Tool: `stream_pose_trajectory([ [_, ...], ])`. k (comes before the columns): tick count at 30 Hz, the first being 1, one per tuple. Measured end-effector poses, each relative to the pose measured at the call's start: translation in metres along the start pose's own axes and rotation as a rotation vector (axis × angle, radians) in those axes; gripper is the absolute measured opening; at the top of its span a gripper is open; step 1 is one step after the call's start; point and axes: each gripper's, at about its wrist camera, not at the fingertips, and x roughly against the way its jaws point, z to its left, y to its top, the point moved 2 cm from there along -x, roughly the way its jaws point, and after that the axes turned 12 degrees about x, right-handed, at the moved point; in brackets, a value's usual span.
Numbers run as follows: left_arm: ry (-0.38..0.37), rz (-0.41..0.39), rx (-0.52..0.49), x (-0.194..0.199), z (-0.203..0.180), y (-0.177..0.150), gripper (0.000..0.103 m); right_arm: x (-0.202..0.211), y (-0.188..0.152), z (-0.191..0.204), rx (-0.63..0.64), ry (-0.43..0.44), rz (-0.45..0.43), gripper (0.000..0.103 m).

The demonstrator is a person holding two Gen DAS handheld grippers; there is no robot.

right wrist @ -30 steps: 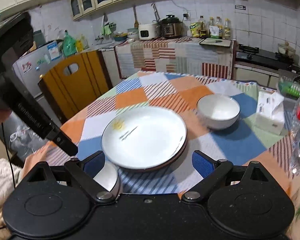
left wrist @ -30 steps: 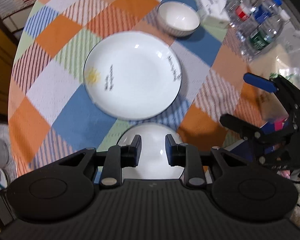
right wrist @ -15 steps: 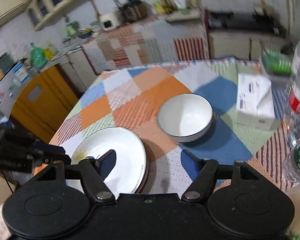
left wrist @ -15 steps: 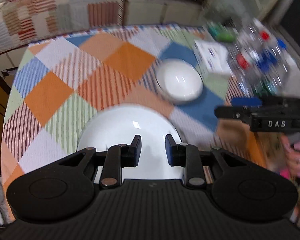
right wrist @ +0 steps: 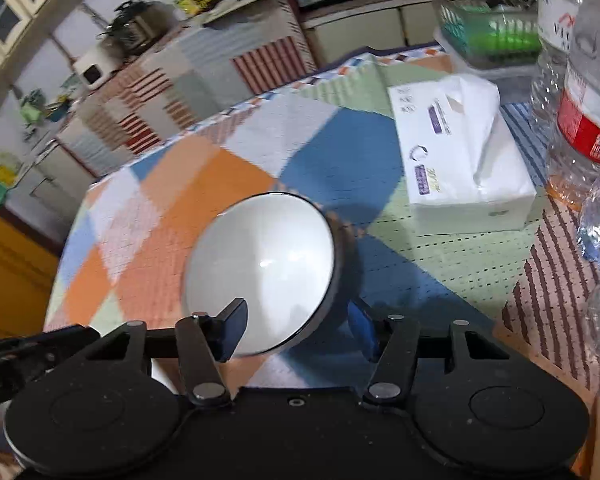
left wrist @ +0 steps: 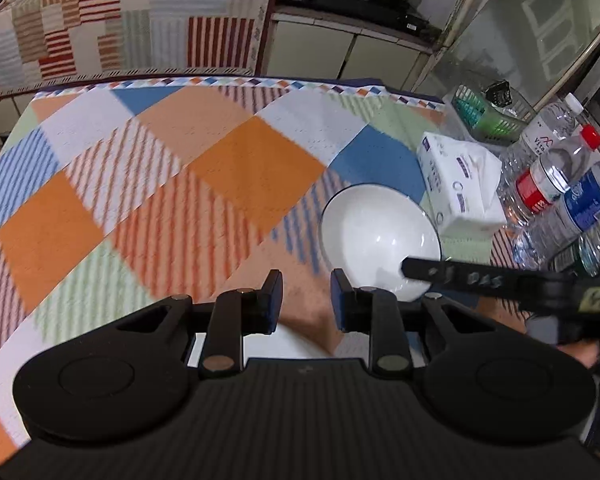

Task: Organize plates and bowls
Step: 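Move both grippers to the third white bowl by the tissue box and grasp its rim, then lift the third bowl with both grippers, lower it onto the bowl stack, open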

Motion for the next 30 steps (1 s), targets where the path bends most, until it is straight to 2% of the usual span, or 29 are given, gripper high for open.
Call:
stream_pose_trajectory([
  [3,0.005,-0.001,-0.003,-0.017,-0.009,0.001,0.025,-0.014,-0.002,-0.006,-0.028,-0.023,0.008,0.055],
  [6,0.010,0.058,0.024,-0.039,-0.011,0.001,0.025,-0.023,-0.003,-0.011,-0.021,-0.032,0.009,0.051],
  [11,0.017,0.037,0.060,-0.056,-0.008,0.004,0.025,-0.023,-0.008,-0.023,-0.075,0.025,-0.007,0.049],
  [15,0.017,0.026,0.079,-0.067,-0.005,0.008,0.024,-0.023,-0.007,-0.026,-0.047,-0.016,-0.007,0.047],
  [17,-0.002,0.033,0.074,-0.071,-0.005,0.007,0.021,-0.022,-0.006,-0.026,-0.029,-0.040,-0.023,0.042],
  [18,-0.020,0.042,0.069,-0.072,-0.006,0.006,0.015,-0.023,-0.006,-0.027,-0.023,-0.032,-0.029,0.034],
  [19,-0.031,0.046,0.064,-0.073,-0.008,0.005,0.009,-0.023,-0.007,-0.027,-0.017,-0.004,-0.044,0.021],
  [21,-0.012,0.035,0.034,-0.071,-0.014,0.001,0.009,-0.022,-0.008,-0.026,-0.027,0.036,-0.054,0.010],
  [25,0.050,0.063,-0.017,-0.063,-0.023,-0.004,0.008,-0.017,-0.009,-0.016,-0.005,0.015,-0.041,0.009],
  [30,0.054,0.106,-0.048,-0.028,-0.022,-0.010,0.008,0.006,-0.012,-0.004,0.019,0.056,-0.027,0.009],
])
